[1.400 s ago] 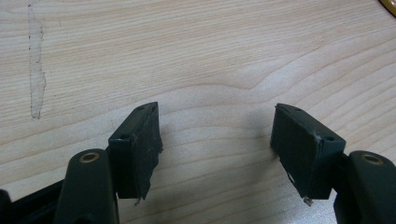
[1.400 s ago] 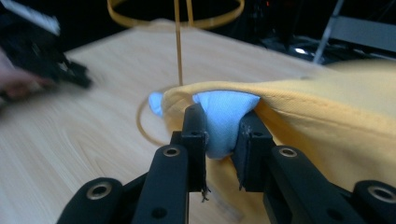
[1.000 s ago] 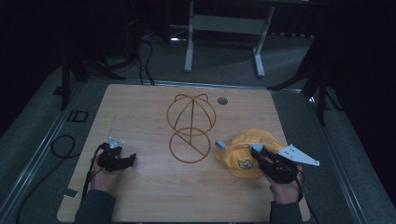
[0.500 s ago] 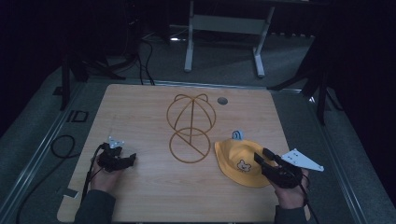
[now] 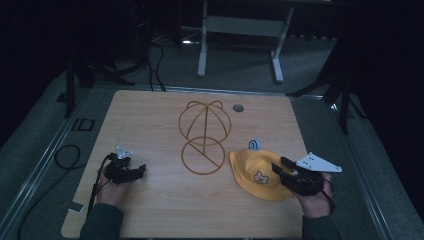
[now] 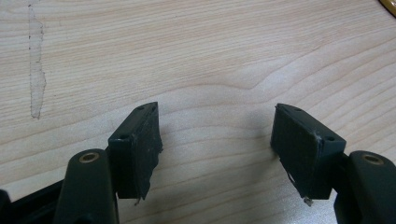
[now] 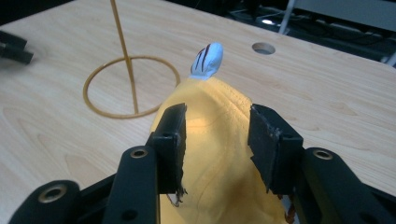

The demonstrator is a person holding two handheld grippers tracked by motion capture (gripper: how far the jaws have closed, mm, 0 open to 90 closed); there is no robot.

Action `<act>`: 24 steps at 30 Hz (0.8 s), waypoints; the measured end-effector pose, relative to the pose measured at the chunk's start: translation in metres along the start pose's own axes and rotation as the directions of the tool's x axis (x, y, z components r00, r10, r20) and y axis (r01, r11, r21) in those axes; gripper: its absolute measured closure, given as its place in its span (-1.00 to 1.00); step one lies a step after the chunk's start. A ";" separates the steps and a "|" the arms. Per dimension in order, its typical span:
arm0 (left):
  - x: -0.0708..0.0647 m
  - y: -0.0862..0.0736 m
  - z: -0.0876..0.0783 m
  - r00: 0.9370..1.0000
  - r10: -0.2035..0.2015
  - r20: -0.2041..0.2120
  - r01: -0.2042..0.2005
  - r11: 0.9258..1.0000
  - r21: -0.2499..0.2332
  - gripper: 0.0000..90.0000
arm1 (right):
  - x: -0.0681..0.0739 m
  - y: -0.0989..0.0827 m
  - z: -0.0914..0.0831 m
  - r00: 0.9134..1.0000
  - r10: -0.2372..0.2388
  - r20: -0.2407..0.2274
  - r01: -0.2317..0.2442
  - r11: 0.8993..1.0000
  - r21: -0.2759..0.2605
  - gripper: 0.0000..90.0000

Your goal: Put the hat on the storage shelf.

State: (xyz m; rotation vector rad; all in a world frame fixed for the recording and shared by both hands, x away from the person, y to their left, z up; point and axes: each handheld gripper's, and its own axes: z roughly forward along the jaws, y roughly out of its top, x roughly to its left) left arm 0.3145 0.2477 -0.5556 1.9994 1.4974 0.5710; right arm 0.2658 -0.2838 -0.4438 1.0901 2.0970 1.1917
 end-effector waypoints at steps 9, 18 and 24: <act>0.000 0.000 0.000 1.000 -0.001 0.000 0.001 1.000 -0.001 -0.26 | -0.006 0.009 0.001 0.996 -0.082 -0.020 0.084 0.992 0.092 0.26; 0.000 0.000 0.000 1.000 -0.002 0.000 0.002 1.000 -0.002 -0.26 | -0.013 0.024 0.000 0.986 -0.155 -0.060 0.163 0.971 0.176 0.25; 0.000 0.000 0.000 1.000 -0.002 0.000 0.002 1.000 -0.003 -0.26 | -0.017 0.031 0.003 0.981 -0.181 -0.072 0.193 0.953 0.234 0.25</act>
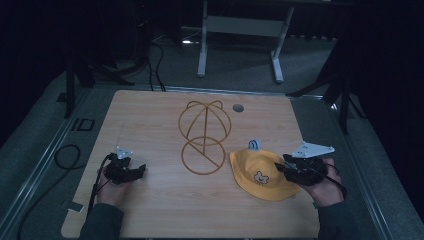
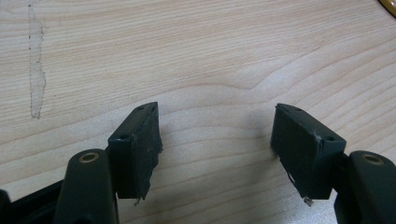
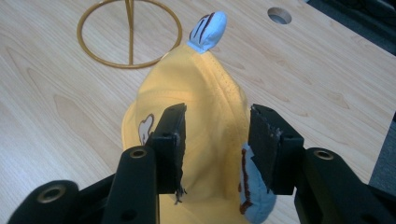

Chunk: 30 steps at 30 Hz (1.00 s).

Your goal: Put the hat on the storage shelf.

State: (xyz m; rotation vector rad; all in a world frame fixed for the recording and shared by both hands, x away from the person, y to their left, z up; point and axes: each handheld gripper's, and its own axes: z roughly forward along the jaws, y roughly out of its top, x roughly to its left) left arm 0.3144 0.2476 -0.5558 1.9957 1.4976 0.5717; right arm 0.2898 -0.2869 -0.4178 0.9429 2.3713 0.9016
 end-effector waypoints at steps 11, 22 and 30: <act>0.000 0.000 0.000 1.000 0.002 -0.001 -0.002 1.000 0.000 -0.26 | -0.007 0.013 0.004 0.999 -0.042 -0.004 0.042 0.995 0.086 0.25; 0.000 0.000 0.000 1.000 0.002 0.000 -0.002 1.000 -0.001 -0.26 | -0.010 0.027 0.011 0.996 -0.087 -0.014 0.088 0.984 0.157 0.22; 0.000 0.000 0.000 1.000 0.002 0.000 -0.002 1.000 0.000 -0.26 | -0.016 0.037 0.025 0.994 -0.092 -0.063 0.105 0.963 0.250 0.21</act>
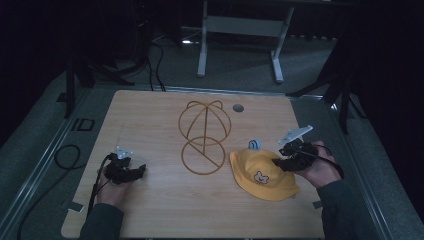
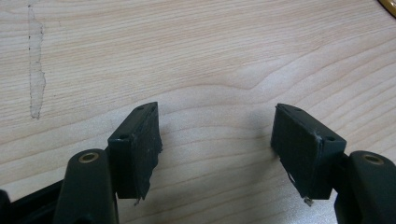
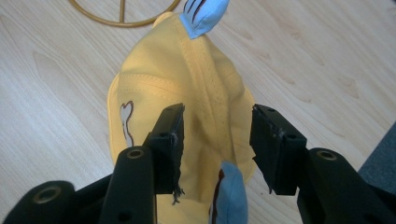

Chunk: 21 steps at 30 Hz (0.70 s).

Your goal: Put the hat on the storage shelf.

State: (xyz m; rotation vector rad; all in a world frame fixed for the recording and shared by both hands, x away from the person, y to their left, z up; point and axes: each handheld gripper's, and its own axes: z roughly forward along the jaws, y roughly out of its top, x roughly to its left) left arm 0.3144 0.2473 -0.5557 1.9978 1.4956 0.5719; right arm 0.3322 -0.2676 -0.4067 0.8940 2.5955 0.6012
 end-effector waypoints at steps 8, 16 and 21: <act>0.000 0.000 0.000 1.000 -0.001 0.003 0.001 1.000 -0.002 -0.26 | -0.002 0.012 0.011 1.000 -0.014 -0.028 0.016 0.998 0.056 0.18; 0.000 0.000 0.000 1.000 0.001 0.004 -0.001 1.000 -0.002 -0.26 | -0.009 0.022 0.016 0.999 -0.001 -0.051 0.007 0.992 0.124 0.15; 0.000 0.000 0.000 1.000 0.003 0.003 -0.003 1.000 -0.002 -0.26 | -0.012 0.028 0.021 0.996 -0.003 -0.094 0.021 0.981 0.193 0.18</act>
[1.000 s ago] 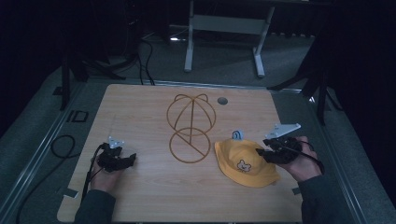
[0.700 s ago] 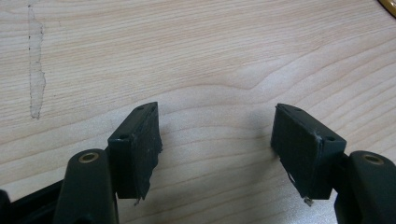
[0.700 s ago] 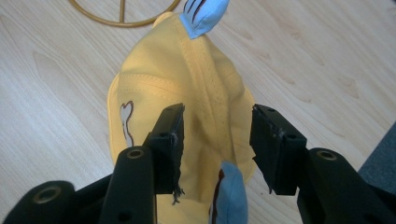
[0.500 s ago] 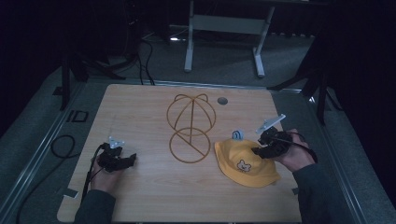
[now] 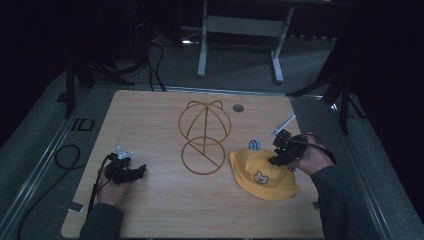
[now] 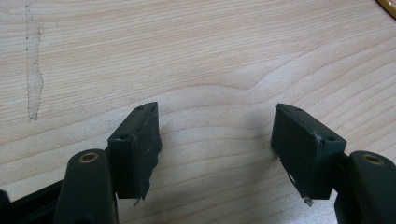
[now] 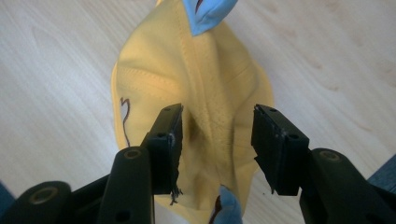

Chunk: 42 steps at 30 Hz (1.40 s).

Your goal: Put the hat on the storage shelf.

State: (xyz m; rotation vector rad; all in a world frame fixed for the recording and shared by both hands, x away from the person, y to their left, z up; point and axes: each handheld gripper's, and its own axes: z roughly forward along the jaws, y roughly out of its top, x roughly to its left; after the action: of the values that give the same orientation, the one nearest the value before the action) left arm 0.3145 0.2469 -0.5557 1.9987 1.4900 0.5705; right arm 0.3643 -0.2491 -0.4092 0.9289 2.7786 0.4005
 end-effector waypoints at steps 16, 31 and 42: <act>0.000 0.000 0.000 1.000 0.003 0.002 -0.003 1.000 0.003 -0.26 | -0.007 0.018 0.018 0.995 -0.018 -0.097 0.033 0.988 0.153 0.47; 0.000 0.000 0.000 1.000 0.006 0.002 -0.006 1.000 0.005 -0.26 | -0.006 0.021 0.012 0.994 -0.061 -0.090 0.076 0.981 0.181 0.82; 0.000 0.000 0.000 1.000 0.003 0.001 -0.003 1.000 0.003 -0.26 | -0.010 0.016 -0.008 0.997 -0.048 -0.064 0.055 0.992 0.115 0.85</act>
State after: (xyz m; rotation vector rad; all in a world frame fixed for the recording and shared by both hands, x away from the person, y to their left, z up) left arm 0.3144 0.2466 -0.5555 2.0038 1.4879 0.5684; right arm 0.3790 -0.2450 -0.3955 0.8812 2.9019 0.2647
